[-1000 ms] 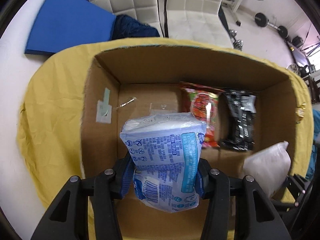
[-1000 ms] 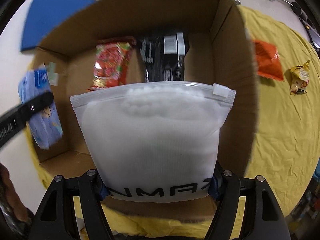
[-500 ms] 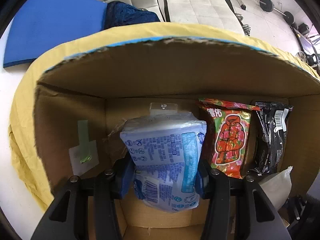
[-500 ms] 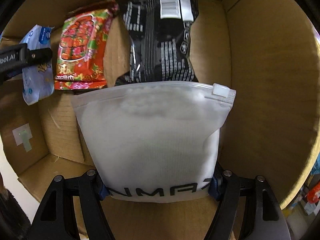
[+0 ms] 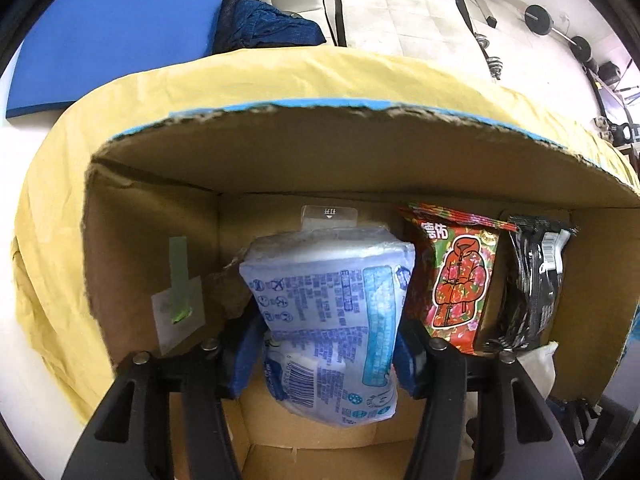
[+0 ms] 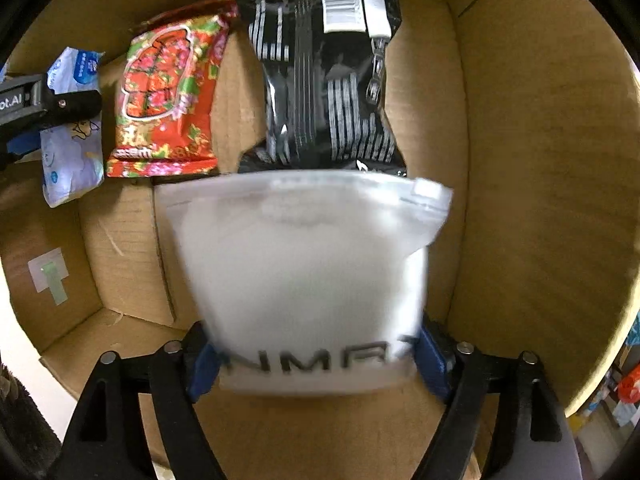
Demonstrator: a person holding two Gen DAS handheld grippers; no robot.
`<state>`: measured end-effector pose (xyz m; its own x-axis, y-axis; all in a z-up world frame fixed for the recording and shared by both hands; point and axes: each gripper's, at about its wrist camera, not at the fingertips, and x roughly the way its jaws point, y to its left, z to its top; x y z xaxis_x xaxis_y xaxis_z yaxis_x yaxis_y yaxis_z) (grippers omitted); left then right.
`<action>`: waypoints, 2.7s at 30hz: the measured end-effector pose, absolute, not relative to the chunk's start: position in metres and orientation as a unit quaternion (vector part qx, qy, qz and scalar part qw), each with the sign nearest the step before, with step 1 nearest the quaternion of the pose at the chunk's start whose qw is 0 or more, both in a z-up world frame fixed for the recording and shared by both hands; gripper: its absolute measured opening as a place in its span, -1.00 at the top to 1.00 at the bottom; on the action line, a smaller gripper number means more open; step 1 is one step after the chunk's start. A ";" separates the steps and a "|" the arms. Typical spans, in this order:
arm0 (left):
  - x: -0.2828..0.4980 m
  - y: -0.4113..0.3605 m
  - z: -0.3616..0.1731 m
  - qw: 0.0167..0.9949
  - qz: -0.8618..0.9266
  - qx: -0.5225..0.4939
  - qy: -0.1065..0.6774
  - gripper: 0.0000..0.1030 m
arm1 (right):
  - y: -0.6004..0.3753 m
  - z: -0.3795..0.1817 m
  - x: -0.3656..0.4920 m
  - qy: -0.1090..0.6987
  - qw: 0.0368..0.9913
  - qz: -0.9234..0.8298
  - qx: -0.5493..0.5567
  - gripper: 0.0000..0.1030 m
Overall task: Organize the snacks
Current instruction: 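Lower both packs into the box and open both tools, then move both tools away from the box toward the orange and yellow bags, then grasp the orange snack bag with left tool while right tool grasps the yellow GUOBA bag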
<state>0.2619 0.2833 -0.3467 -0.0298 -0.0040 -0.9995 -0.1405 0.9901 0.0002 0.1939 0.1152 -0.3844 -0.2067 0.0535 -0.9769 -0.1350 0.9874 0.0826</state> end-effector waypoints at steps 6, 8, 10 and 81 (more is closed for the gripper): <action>0.261 0.287 -0.340 0.701 0.055 -0.058 0.709 -0.12 | 0.117 -0.367 0.194 0.761 0.643 0.082 -0.022 -0.85; 0.258 0.288 -0.334 0.707 0.057 -0.059 0.703 -0.17 | 0.119 -0.358 0.196 0.755 0.650 0.083 -0.024 -0.92; 0.257 0.288 -0.326 0.715 0.058 -0.059 0.695 -0.46 | 0.120 -0.348 0.199 0.749 0.657 0.085 -0.025 -1.00; 0.326 -0.048 -0.297 0.739 0.001 -0.016 0.673 -0.88 | -0.240 -0.334 0.330 0.683 0.726 0.081 0.015 -1.00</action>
<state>0.3262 -0.0478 -0.2970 0.0930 -0.0190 -0.9955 -0.0231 0.9995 -0.0213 0.3303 -0.2404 -0.3342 0.0551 0.1383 -0.9889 -0.0966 0.9865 0.1326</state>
